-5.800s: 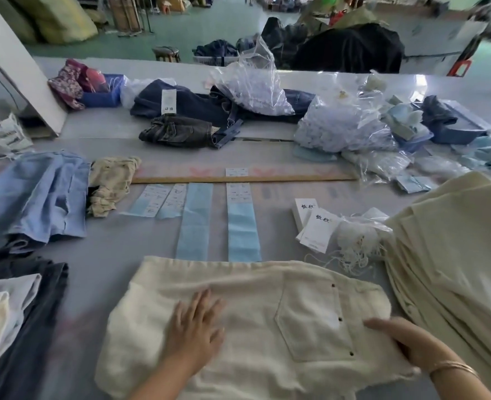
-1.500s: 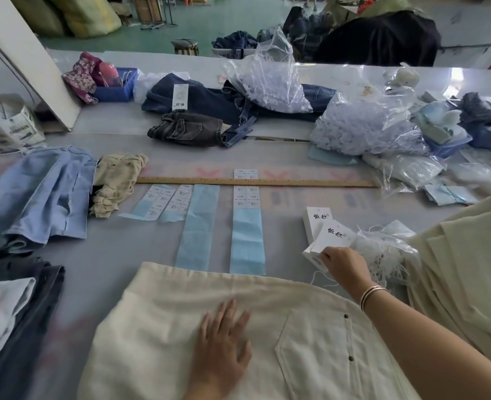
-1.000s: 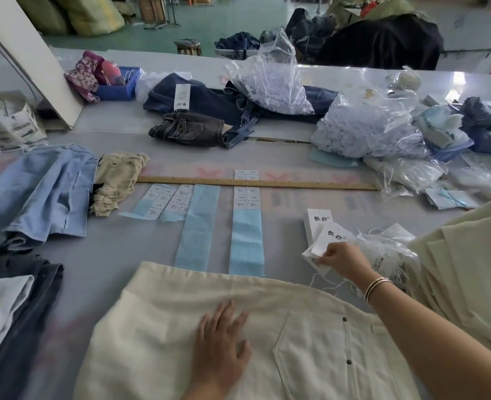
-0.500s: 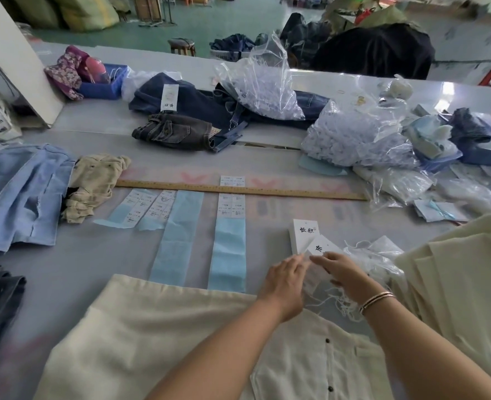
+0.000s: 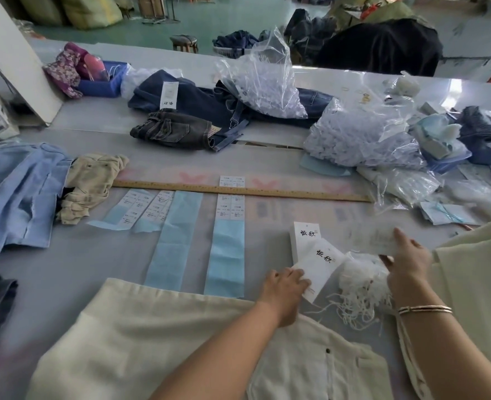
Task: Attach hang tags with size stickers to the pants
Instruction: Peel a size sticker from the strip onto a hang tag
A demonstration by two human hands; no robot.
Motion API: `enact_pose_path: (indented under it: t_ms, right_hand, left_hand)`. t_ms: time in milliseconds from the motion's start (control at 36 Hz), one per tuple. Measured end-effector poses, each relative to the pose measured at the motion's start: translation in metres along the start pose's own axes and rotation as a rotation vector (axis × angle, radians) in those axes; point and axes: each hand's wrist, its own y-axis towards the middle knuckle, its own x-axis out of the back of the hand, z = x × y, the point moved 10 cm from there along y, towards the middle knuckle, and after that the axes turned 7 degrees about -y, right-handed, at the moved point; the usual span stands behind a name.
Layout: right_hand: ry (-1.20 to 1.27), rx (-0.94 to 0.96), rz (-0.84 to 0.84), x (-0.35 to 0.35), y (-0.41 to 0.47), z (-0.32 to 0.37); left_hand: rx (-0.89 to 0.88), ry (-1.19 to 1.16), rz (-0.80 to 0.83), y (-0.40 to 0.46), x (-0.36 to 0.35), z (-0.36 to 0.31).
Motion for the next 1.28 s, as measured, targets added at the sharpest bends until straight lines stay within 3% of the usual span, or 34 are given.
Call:
enact_pose_path:
  t_ms: [56, 111, 194, 250, 306, 361, 389, 417, 500, 556, 667, 750, 861, 1056, 1167, 1278]
  right_hand:
    - [0.009, 0.103, -0.075, 0.013, -0.002, 0.022]
    - [-0.195, 0.297, -0.111, 0.013, -0.016, 0.048]
    - [-0.531, 0.58, 0.025, -0.025, -0.057, 0.06]
    - [-0.614, 0.748, 0.267, -0.064, -0.099, 0.048]
    - [-0.715, 0.917, 0.504, -0.101, -0.142, 0.024]
    - [-0.808, 1.058, 0.718, -0.132, -0.179, -0.004]
    - [-0.852, 1.071, 0.814, -0.144, -0.19, -0.02]
    - [-0.893, 1.058, 0.89, -0.154, -0.198, -0.034]
    - [-0.996, 1.011, 1.026, -0.176, -0.21, -0.066]
    - [-1.013, 0.981, 1.072, -0.191, -0.211, -0.078]
    - [-0.967, 0.874, 0.964, -0.229, -0.182, -0.076]
    - [-1.019, 0.874, 0.87, -0.268, -0.152, -0.073]
    - [-1.288, 0.873, 0.922, -0.321, -0.121, -0.096]
    - [-1.532, 0.881, 0.936, -0.371, -0.088, -0.13]
    - [-1.565, 0.872, 0.971, -0.382, -0.08, -0.145]
    - [-1.528, 0.974, 0.87, -0.383, -0.074, -0.139]
  left_hand:
    - [0.031, -0.067, -0.003, 0.002, 0.002, 0.001]
    - [0.091, -0.212, -0.025, 0.004, 0.012, 0.003]
    - [0.175, -0.485, -0.146, 0.006, 0.039, 0.011]
    - [0.319, -1.144, -0.23, -0.002, 0.047, 0.027]
    - [0.32, -1.845, -0.144, -0.001, 0.043, 0.023]
    - [0.352, -2.182, -0.126, -0.004, 0.045, 0.037]
    - [0.391, -2.206, -0.13, -0.01, 0.045, 0.049]
    - [0.448, -2.166, -0.133, -0.018, 0.044, 0.061]
    - [0.664, -1.705, -0.225, -0.045, 0.026, 0.119]
    - [0.703, -1.443, -0.298, -0.057, 0.023, 0.158]
    - [0.771, -0.977, -0.386, -0.077, 0.041, 0.222]
    - [0.71, -0.705, -0.395, -0.077, 0.055, 0.243]
    - [0.452, -0.388, -0.32, -0.048, 0.06, 0.231]
    - [0.215, -0.183, -0.27, -0.004, 0.054, 0.218]
    - [0.214, -0.137, -0.178, 0.009, 0.045, 0.228]
    - [0.223, -0.155, -0.228, 0.011, 0.047, 0.237]
